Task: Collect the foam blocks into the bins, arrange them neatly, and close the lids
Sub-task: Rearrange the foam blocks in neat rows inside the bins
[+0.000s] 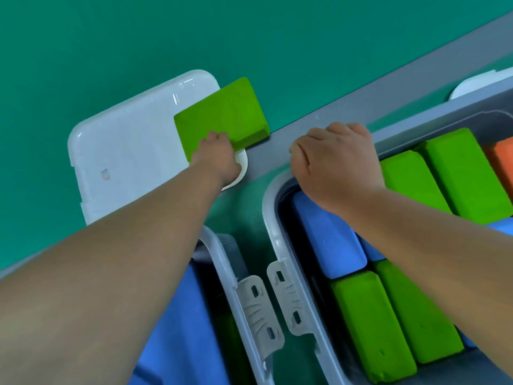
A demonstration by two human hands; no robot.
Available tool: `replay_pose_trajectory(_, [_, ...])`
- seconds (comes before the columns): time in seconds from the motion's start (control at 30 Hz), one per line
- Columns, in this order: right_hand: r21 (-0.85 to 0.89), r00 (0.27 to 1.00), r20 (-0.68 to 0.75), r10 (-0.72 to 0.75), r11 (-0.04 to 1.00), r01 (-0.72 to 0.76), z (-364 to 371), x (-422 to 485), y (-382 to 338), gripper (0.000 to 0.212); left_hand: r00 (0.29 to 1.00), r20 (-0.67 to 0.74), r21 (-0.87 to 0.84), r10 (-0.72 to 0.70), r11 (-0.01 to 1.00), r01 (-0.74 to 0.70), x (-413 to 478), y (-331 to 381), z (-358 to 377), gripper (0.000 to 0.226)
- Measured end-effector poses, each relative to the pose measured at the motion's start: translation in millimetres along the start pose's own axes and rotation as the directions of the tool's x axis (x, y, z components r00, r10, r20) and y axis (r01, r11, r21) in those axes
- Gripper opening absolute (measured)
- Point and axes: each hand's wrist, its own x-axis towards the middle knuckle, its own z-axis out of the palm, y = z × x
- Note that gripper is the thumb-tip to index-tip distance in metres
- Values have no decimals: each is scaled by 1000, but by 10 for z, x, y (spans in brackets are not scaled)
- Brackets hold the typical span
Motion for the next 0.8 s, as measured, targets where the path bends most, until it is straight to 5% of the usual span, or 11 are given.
replay_pose_trajectory(0.1, [12, 997, -75, -5, 1000, 6, 74, -13, 11, 49, 996, -76, 34, 34, 999, -32, 237, 95, 122, 67])
replay_pose_trajectory(0.23, [-1, 987, -157, -14, 1000, 14, 149, -17, 34, 45, 998, -63, 99, -14, 995, 20, 473, 193, 236, 124])
replay_pose_trajectory(0.4, [21, 977, -209, -27, 999, 32, 181, -14, 26, 44, 990, -83, 142, -113, 982, 124, 658, 307, 245, 148])
replay_pose_trajectory(0.5, [24, 964, -264, -18, 999, 25, 191, -30, 24, 43, 982, -102, 235, -158, 956, 178, 759, 390, 288, 139])
replay_pose_trajectory(0.7, [6, 966, -257, -23, 1000, 25, 169, -15, 9, 40, 977, -182, 346, -110, 923, 168, 893, 401, 326, 87])
replay_pose_trajectory(0.8, [20, 965, -259, -31, 999, 38, 149, -13, 23, 40, 980, -170, 344, -103, 926, 157, 881, 395, 236, 85])
